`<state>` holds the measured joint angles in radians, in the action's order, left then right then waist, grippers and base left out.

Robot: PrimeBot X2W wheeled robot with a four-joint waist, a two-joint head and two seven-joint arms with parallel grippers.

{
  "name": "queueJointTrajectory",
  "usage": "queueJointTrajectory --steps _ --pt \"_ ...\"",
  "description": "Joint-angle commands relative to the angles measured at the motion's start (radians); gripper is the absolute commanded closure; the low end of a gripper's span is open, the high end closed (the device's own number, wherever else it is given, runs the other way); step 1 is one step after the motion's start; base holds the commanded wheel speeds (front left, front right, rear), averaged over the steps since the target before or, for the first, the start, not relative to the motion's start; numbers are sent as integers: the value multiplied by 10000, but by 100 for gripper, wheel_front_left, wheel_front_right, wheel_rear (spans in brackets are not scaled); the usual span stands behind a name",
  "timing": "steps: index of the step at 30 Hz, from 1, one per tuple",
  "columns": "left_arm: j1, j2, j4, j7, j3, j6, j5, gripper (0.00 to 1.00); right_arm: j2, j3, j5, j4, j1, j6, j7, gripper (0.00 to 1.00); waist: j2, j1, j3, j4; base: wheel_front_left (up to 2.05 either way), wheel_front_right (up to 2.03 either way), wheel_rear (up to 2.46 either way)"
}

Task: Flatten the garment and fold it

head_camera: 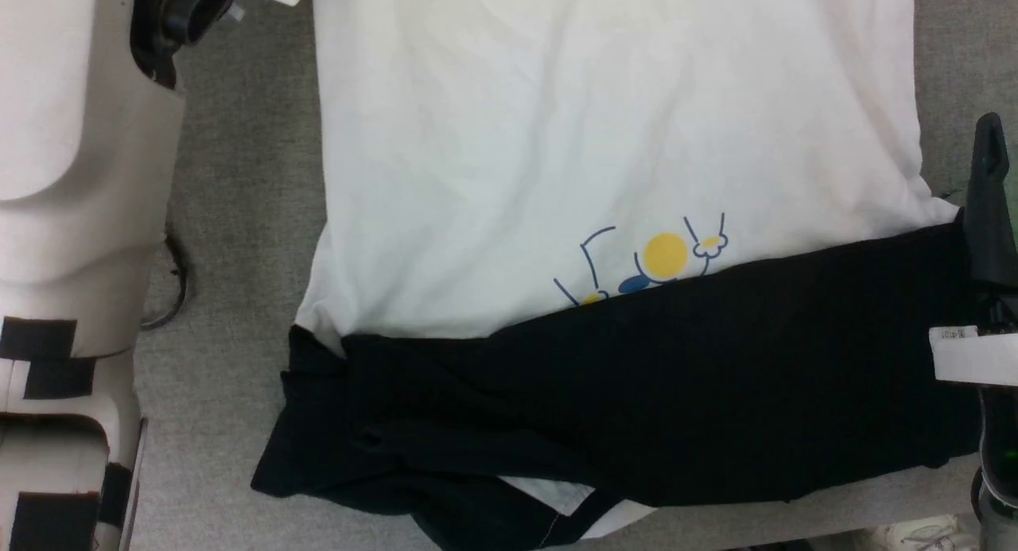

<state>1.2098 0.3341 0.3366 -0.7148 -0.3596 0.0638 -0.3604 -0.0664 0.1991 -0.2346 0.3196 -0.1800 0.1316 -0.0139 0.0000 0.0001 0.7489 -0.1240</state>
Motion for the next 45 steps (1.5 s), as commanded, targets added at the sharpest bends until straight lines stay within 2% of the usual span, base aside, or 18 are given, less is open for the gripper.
queueJointTrajectory --steps 1,2,3,4,5,6,12,14,17,20,24,26,28,31,33,37,41,45 --pt "34 -14 52 -126 -42 -55 -49 0 -50 22 -67 -31 -188 -9 -92 0 0 -1 71 -79 0 0 0" --pt "-8 -6 81 -257 -75 -46 -83 0 -54 10 -70 -51 -212 -9 -99 0 0 -1 87 -101 0 0 0" --pt "-55 10 109 -396 -115 -36 -108 12 -53 1 -71 -65 -235 -9 -103 0 0 -1 104 -120 0 0 0" --pt "-113 38 139 -560 -178 -12 -126 58 -51 -10 -72 -76 -255 -9 -106 0 0 -1 118 -138 0 0 0" --pt "-171 74 145 -709 -249 29 -145 89 -50 -20 -72 -89 -271 -9 -103 0 0 -1 130 -150 0 0 0" --pt "-225 114 120 -807 -296 59 -161 100 -50 -30 -71 -101 -283 -9 -100 0 0 -1 139 -160 0 0 0" --pt "-424 391 -137 -343 -356 32 39 100 -451 -143 -223 99 -517 -9 42 0 0 -1 10 -147 0 0 0" --pt "-509 430 -207 68 -328 -15 111 100 -830 -176 -498 478 -866 -9 220 0 0 -1 -132 -84 0 0 0" --pt "-677 383 -234 706 -289 -43 111 100 -1785 -83 -726 1231 -1828 -9 639 0 0 -1 -370 92 0 0 0" --pt "-838 184 -163 1285 -217 -140 12 100 -2759 -258 -1090 1614 -3194 -9 1467 0 0 -1 -586 332 0 0 0" --pt "-941 -40 -35 1691 -243 -155 -102 100 -3488 -742 -1842 855 -5399 -9 3311 0 0 -1 -745 645 0 0 0" --pt "-924 -156 18 1793 -277 -151 -152 100 -3584 -1093 -2171 11 -6437 -9 4398 0 0 -1 -755 790 0 0 0" --pt "-850 -278 51 1885 -324 -149 -178 100 -3353 -1128 -2360 -1092 -7424 -9 5312 0 0 -1 -703 928 0 0 0" --pt "-672 -513 72 1972 -426 -156 -202 100 -3263 -1167 -1842 -2693 -8538 -9 6381 0 0 -1 -523 1169 0 0 0" --pt "-531 -671 56 2004 -511 -142 -215 100 -3277 -1238 -1241 -3613 -9037 -9 6781 0 0 -1 -356 1305 0 0 0" --pt "-187 -923 -37 1998 -723 -84 -183 100 -2789 -732 -475 -5137 -9675 -9 7475 0 0 -1 52 1582 0 0 0" --pt "89 -1087 -108 1915 -887 -78 -141 100 -2606 -635 294 -5927 -9898 -9 7842 0 0 -1 448 1787 0 0 0" --pt "286 -1192 -82 1955 -970 -88 -122 100 -2424 -405 684 -6438 -9944 -9 7719 0 0 -1 716 1963 0 0 0"
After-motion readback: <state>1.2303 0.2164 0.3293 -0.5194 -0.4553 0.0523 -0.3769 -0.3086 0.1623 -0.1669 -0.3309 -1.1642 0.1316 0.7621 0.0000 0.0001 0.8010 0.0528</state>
